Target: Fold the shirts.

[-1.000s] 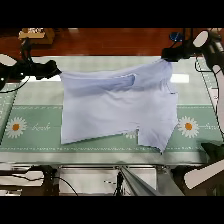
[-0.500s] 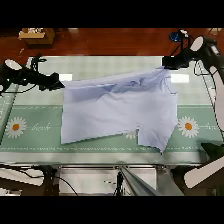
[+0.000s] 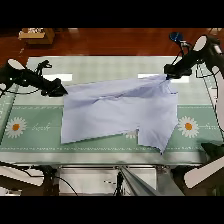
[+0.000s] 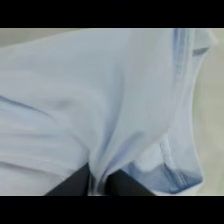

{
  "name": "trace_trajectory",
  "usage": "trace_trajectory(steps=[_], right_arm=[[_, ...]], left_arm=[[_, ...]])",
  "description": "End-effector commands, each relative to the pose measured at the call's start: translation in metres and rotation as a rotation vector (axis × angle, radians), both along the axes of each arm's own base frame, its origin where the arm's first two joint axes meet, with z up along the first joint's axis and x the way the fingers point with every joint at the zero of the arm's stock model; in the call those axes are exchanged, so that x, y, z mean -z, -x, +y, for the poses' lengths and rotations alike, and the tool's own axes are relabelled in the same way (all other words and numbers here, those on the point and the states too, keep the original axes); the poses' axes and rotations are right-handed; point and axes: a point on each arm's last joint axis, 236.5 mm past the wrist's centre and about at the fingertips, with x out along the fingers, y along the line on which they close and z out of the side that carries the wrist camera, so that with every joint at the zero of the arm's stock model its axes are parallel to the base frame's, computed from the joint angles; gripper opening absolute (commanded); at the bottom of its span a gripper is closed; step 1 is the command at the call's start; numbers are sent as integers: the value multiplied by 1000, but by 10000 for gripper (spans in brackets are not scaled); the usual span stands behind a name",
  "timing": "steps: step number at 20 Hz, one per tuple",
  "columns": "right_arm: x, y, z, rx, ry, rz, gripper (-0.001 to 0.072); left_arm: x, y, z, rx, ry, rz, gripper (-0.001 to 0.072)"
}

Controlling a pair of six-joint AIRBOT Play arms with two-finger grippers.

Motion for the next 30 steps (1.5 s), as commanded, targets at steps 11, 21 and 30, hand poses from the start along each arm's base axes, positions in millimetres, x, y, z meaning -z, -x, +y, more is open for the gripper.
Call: trace_trajectory(steps=[11, 21, 30], right_arm=[[-42, 157, -105, 213, -128, 198, 461], [-17, 170, -97, 253, -200, 154, 461], [-18, 177, -94, 250, -214, 185, 461]], left_arm=[[-14, 173, 69, -174, 77, 261, 567], [43, 226, 14, -123, 107, 370, 619], [55, 205, -53, -49, 176, 317, 49]])
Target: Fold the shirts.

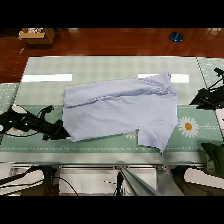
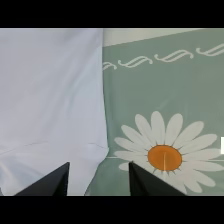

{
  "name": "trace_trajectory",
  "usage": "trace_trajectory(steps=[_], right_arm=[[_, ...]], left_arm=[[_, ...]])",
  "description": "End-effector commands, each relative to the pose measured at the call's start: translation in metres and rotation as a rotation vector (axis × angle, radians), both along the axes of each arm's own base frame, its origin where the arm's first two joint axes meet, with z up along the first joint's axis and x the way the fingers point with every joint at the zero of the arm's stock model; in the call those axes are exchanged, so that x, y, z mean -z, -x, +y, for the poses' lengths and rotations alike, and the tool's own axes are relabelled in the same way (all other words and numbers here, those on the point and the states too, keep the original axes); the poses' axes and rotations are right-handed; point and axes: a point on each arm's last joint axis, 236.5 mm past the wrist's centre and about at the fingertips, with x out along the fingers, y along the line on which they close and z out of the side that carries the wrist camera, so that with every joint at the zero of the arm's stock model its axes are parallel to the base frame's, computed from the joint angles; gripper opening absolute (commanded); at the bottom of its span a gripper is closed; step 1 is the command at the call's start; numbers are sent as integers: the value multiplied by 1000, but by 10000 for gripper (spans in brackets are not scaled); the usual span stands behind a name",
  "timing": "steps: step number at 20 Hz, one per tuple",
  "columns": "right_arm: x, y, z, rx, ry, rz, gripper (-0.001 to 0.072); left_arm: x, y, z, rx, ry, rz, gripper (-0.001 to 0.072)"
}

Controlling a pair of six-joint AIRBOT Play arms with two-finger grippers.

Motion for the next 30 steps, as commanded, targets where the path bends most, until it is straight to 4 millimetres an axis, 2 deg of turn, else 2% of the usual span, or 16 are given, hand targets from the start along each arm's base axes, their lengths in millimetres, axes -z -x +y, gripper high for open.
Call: trace_trajectory(steps=[1, 3, 4, 5, 7, 9, 12, 15, 18, 19, 21, 22, 24, 26, 27, 30], right_arm=[[2, 9, -5, -4, 17, 36, 473], [5, 21, -19, 8, 46, 73, 497], [8, 27, -21, 33, 27, 89, 535], [13, 36, -21, 60, -7, 110, 536], [28, 53, -8, 90, -88, 158, 535], [49, 67, 15, 80, -166, 185, 536], [75, 57, 47, 159, -277, 102, 536], [90, 42, 59, 234, -318, 13, 535], [105, 54, 65, 248, -318, 37, 528], [108, 60, 71, 229, -321, 52, 496], [112, 66, 84, 164, -323, 57, 234], [110, 64, 90, 131, -325, 42, 122], [94, 49, 94, 52, -303, -46, 29], [62, 27, 88, -10, -243, -176, 28], [40, 14, 83, -27, -209, -255, 28], [-37, -29, 67, -3, -119, -501, 28]], left_arm=[[-5, -10, -30, 29, 78, -59, 25], [-7, -7, -30, 30, 90, -48, 25], [-9, -6, -29, 27, 98, -41, 25], [-11, -5, -29, 31, 109, -41, 25], [-13, -3, -27, 35, 126, -42, 25], [-15, -4, -24, 25, 133, -42, 26], [-16, -5, -21, 9, 137, -40, 25], [-17, -4, -21, 10, 141, -38, 25], [-17, -4, -21, 10, 140, -39, 25], [-17, -4, -21, 10, 140, -39, 25], [-17, -5, -21, 9, 140, -40, 25], [-17, -5, -21, 9, 140, -40, 25], [-18, -7, -21, 8, 144, -49, 25], [-28, -20, -22, -1, 156, -104, 24], [-41, -34, -24, -14, 177, -162, 24], [-89, -92, -14, -34, 143, -410, 24]])
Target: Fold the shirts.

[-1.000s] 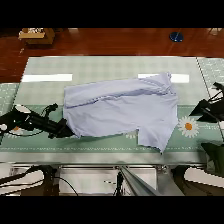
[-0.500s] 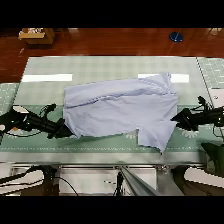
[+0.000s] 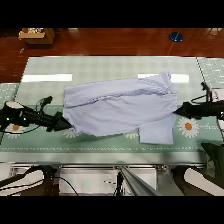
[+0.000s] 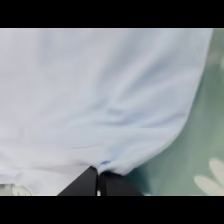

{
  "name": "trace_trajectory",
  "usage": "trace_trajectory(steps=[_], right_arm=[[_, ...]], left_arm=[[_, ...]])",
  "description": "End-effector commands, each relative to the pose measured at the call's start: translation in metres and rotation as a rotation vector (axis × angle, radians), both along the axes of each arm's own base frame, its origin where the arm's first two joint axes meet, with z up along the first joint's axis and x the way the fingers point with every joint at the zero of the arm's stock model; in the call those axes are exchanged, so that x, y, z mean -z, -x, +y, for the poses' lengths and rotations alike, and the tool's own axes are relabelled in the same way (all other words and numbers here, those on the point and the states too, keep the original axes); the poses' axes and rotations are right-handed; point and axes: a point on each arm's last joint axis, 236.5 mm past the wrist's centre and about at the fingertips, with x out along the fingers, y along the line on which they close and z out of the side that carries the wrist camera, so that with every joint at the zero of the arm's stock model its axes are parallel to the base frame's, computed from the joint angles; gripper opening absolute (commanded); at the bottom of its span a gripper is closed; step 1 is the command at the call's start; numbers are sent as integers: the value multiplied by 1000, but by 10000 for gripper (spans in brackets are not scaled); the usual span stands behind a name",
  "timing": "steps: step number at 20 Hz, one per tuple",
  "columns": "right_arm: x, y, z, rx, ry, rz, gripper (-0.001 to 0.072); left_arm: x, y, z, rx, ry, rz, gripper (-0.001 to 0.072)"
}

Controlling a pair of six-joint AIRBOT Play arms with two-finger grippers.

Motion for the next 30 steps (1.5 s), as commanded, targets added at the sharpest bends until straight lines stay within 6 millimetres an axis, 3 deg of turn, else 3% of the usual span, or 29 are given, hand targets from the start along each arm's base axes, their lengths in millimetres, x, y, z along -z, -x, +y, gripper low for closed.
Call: trace_trajectory(steps=[1, 2, 4, 6, 10, 15, 18, 21, 25, 26, 27, 28, 30], right_arm=[[-81, -45, -10, 63, 58, -260, 28], [-93, -56, -13, 94, 52, -296, 27], [-100, -78, -15, 124, 69, -337, 27], [-97, -107, -6, 132, 85, -372, 27], [-81, -179, 20, 146, 124, -426, 27], [-50, -240, 21, 196, 101, -396, 27], [-36, -258, 12, 242, 99, -386, 27], [-13, -257, 14, 244, 93, -339, 27], [6, -248, 12, 202, 132, -291, 29], [6, -248, 12, 203, 129, -290, 122], [3, -246, 9, 206, 126, -286, 416], [-1, -243, 2, 201, 136, -286, 532], [-15, -234, -29, 203, 211, -292, 532]], left_arm=[[-50, -61, 12, -58, -43, -253, 24], [-62, -81, 19, -91, -72, -304, 24], [-82, -114, 27, -164, -111, -374, 24], [-89, -130, 25, -171, -133, -427, 24], [-71, -146, 23, -180, -145, -407, 24], [-44, -176, 40, -224, -165, -373, 24], [-45, -207, 52, -256, -188, -417, 24], [-36, -225, 55, -255, -189, -412, 25], [-1, -226, 56, -252, -187, -344, 32], [6, -225, 57, -252, -186, -327, 165], [10, -223, 59, -252, -187, -316, 501], [11, -220, 64, -243, -192, -309, 720], [6, -208, 83, -198, -212, -289, 720]])
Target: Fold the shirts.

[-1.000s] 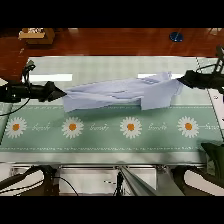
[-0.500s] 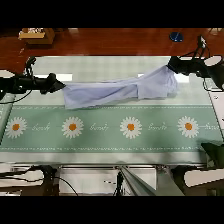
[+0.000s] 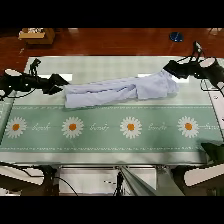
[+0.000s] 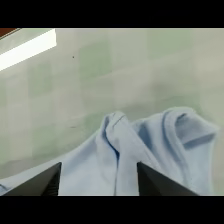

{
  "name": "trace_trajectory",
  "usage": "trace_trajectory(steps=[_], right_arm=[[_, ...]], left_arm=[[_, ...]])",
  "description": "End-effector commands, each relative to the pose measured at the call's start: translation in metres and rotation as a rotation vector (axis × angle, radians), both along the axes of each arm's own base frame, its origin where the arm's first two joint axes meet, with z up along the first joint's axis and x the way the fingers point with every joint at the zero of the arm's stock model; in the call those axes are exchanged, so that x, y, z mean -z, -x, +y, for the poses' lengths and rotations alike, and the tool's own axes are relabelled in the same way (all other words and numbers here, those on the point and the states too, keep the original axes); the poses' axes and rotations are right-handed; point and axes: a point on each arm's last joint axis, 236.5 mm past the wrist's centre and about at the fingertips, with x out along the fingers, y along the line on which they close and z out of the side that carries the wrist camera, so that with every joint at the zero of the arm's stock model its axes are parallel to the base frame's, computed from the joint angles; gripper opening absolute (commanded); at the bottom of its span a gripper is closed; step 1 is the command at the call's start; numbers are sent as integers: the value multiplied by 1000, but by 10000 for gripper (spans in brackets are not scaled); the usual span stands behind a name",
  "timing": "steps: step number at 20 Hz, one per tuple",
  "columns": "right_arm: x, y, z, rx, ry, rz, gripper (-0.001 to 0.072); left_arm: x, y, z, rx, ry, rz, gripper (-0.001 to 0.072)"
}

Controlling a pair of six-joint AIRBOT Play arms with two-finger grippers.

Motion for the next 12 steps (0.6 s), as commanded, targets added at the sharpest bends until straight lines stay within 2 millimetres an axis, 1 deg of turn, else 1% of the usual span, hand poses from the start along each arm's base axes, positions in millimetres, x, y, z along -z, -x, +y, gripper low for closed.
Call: trace_trajectory(steps=[1, 2, 3, 4, 5, 6, 7, 8, 10, 12], right_arm=[[-14, 20, -47, 28, 107, 37, 532], [-17, 31, -67, 62, 138, 72, 532], [-15, 46, -86, 83, 160, 124, 540], [-10, 61, -96, 89, 144, 179, 601], [-2, 77, -101, 81, 94, 237, 602], [4, 87, -97, 50, 16, 269, 602], [6, 93, -90, 20, -89, 277, 602], [6, 92, -85, 15, -182, 267, 602], [4, 83, -80, 38, -319, 232, 602], [10, 75, -74, 40, -351, 218, 602]], left_arm=[[-2, 19, 24, 55, -10, 60, 720], [-9, 24, 31, 57, 7, 71, 719], [-14, 28, 37, 45, 23, 84, 702], [-19, 33, 42, 37, 33, 94, 701], [-23, 36, 44, 37, 39, 96, 701], [-25, 37, 45, 40, 42, 97, 700], [-26, 39, 44, 45, 46, 101, 701], [-26, 40, 42, 52, 49, 104, 700], [-26, 40, 37, 62, 48, 103, 700], [-26, 40, 30, 79, 45, 103, 700]])
